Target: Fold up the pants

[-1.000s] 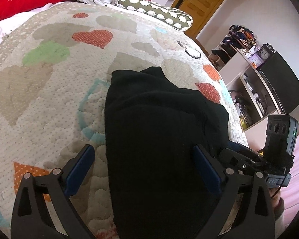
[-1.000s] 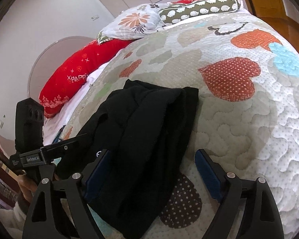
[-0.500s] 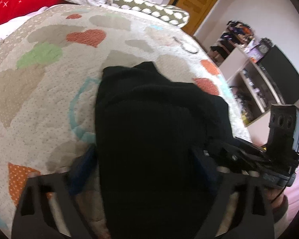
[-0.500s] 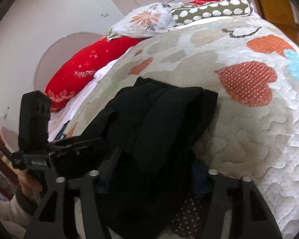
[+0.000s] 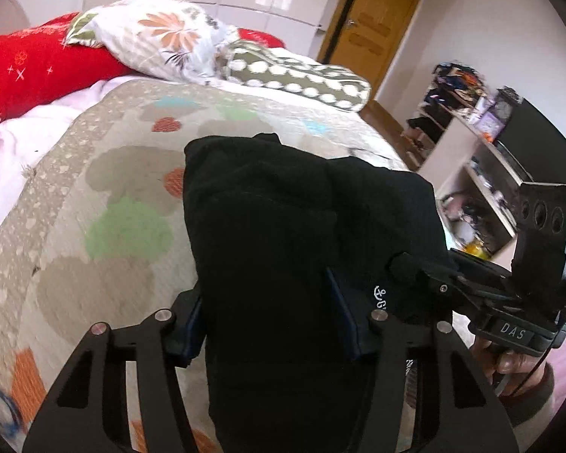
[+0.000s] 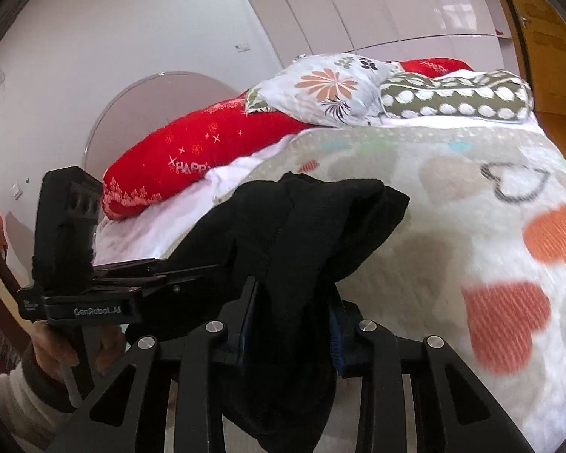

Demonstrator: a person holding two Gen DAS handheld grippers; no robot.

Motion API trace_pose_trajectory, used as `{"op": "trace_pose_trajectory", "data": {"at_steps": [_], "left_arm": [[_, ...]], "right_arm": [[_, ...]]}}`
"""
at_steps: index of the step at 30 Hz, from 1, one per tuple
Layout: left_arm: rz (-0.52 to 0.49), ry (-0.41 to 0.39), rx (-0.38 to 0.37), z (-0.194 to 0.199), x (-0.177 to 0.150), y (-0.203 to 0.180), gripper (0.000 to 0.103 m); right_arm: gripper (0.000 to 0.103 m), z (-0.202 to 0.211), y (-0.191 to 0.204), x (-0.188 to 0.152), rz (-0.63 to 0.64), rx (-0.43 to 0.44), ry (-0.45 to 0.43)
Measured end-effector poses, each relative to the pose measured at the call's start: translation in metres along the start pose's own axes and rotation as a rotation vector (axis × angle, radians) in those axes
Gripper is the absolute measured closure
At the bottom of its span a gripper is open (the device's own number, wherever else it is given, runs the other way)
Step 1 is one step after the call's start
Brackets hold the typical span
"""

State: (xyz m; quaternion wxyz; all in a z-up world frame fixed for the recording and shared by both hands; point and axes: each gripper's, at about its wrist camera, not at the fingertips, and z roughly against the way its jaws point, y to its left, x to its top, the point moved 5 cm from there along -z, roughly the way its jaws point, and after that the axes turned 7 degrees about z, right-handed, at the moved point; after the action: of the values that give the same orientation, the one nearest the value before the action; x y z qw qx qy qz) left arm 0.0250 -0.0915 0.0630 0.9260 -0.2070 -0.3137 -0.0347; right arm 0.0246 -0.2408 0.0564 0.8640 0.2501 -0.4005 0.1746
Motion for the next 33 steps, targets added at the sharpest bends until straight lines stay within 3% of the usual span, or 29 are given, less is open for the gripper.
{"op": "trace_pose_trajectory", "data": {"at_steps": [2, 4, 6, 7, 9, 12, 16, 20, 22, 25, 30, 33], "left_arm": [[0.028, 0.033, 0.026, -0.02, 0.003, 0.014, 0.041], [0.055, 0.075, 0.097, -0.046, 0.0, 0.032, 0.034], [0.094, 0.094, 0.104, -0.062, -0.006, 0.046, 0.012], [0.118, 0.093, 0.091, -0.062, -0.009, 0.05, 0.011], [0.126, 0.078, 0.089, -0.055, -0.011, 0.053, 0.011], [0.094, 0.029, 0.135, -0.036, -0.009, 0.048, 0.012], [0.04, -0.035, 0.15, -0.012, -0.008, 0.029, 0.011], [-0.002, -0.015, 0.208, -0.022, -0.019, 0.023, 0.011], [0.006, 0.02, 0.203, -0.033, -0.028, 0.025, 0.011], [0.045, 0.026, 0.178, -0.037, -0.035, 0.028, 0.01], [0.058, 0.029, 0.177, -0.041, -0.037, 0.027, 0.006], [0.047, 0.018, 0.187, -0.034, -0.036, 0.023, 0.007]], "right_arm": [[0.071, -0.019, -0.008, 0.005, -0.009, -0.011, 0.018], [0.065, -0.044, -0.021, 0.002, -0.019, -0.053, 0.066], [0.059, -0.065, -0.036, -0.01, -0.043, -0.134, 0.135], [0.052, -0.07, -0.042, -0.018, -0.044, -0.174, 0.165], [0.045, -0.062, -0.046, -0.022, -0.062, -0.165, 0.149], [0.045, -0.04, -0.049, -0.017, -0.077, -0.167, 0.138], [0.045, -0.021, -0.037, 0.013, -0.039, -0.148, 0.047], [0.049, -0.053, -0.012, 0.042, 0.061, -0.103, 0.061], [0.064, -0.077, -0.008, 0.047, 0.084, -0.112, 0.093], [0.073, -0.11, -0.021, 0.037, 0.084, -0.171, 0.17], [0.073, -0.114, -0.04, 0.026, -0.008, -0.117, 0.147], [0.069, -0.101, -0.033, 0.03, 0.013, -0.126, 0.148]]}}
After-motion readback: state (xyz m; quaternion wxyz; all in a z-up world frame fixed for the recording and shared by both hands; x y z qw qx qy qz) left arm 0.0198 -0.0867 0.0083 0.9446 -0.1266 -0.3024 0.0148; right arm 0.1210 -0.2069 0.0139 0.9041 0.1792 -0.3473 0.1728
